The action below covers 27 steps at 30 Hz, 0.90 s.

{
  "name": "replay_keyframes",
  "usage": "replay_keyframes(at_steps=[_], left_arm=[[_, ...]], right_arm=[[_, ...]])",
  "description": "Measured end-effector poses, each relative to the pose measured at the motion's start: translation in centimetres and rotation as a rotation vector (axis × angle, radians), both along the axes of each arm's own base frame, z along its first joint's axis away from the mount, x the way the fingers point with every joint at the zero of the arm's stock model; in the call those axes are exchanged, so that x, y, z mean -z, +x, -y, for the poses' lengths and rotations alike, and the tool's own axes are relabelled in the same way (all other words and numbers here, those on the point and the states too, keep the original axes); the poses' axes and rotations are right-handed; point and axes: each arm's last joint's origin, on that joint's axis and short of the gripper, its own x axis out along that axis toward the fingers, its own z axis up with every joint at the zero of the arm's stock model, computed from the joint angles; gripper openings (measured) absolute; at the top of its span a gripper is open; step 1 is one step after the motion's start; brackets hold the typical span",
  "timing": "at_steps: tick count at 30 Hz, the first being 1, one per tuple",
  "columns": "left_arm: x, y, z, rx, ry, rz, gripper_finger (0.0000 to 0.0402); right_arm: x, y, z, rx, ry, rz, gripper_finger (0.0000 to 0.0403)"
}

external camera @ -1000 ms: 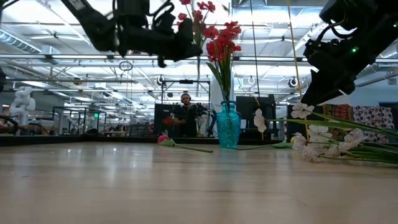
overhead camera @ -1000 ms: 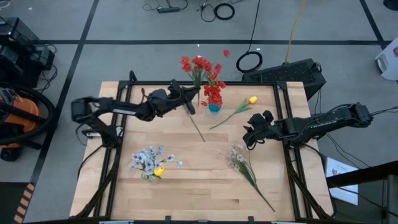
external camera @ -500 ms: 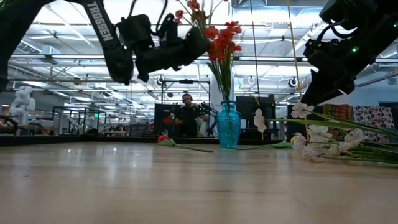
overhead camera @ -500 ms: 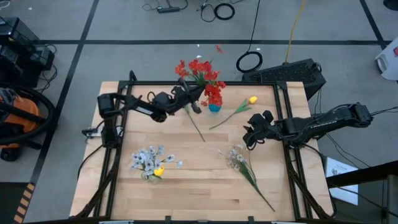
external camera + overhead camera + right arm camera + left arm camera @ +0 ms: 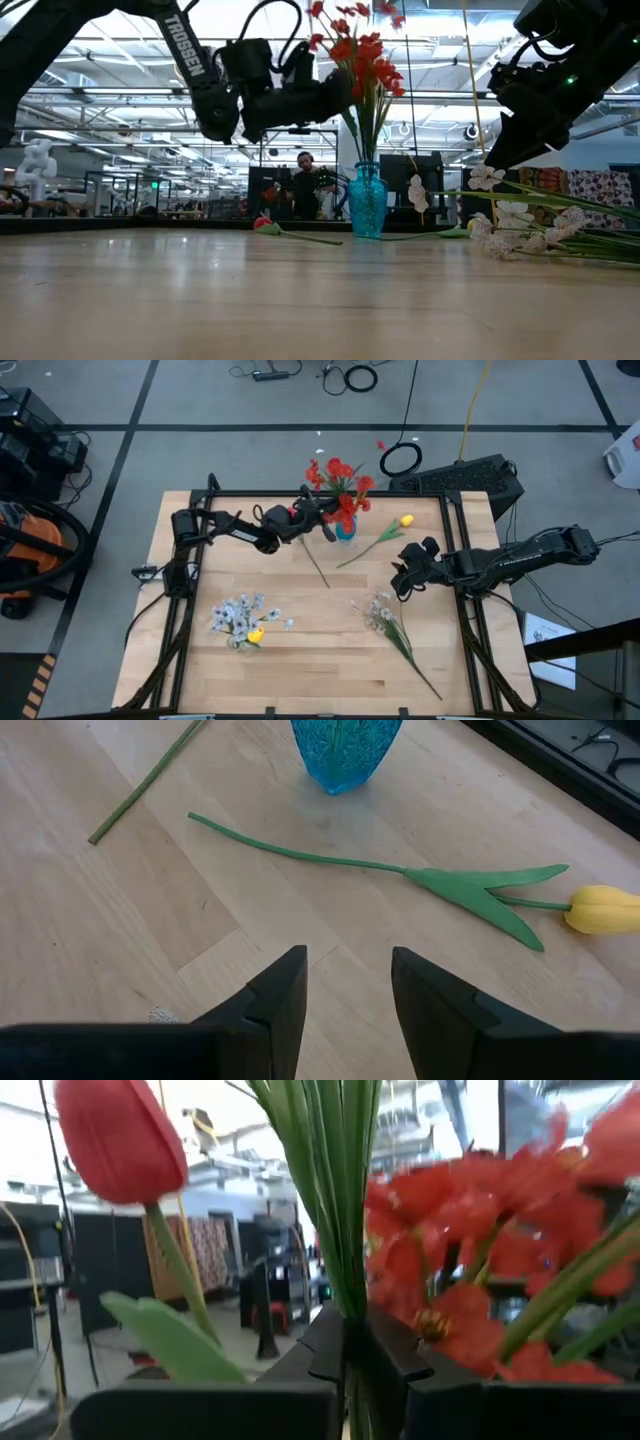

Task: Sort flowers into vase by color
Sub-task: Put the orange flowers into the blue vase

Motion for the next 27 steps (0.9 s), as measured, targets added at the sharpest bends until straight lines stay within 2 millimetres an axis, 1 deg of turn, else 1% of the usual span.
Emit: replay_keyframes(at_steps=[9, 22, 24, 27], left_arm=[[1.2, 0.4, 0.0, 0.002, -0.053, -0.124, 0.0027], [2.1, 0.6, 0.0, -0.023, -0.093, -0.214, 0.0029], [2.1, 0.6, 0.0, -0.017, -0.094, -0.221, 0.0036], [2.1, 0.6, 0.0, -0.016, -0.094, -0.219, 0.0064]], right_arm=[[0.0, 0.0, 0.0, 0.000, -0.001, -0.006, 0.0139], [0.1, -0.1, 0.0, 0.003, 0.000, -0.007, 0.0139], [0.1, -0.1, 0.0, 0.003, 0.001, -0.007, 0.0139], [0.1, 0.0, 0.0, 0.002, 0.002, -0.007, 0.0139]])
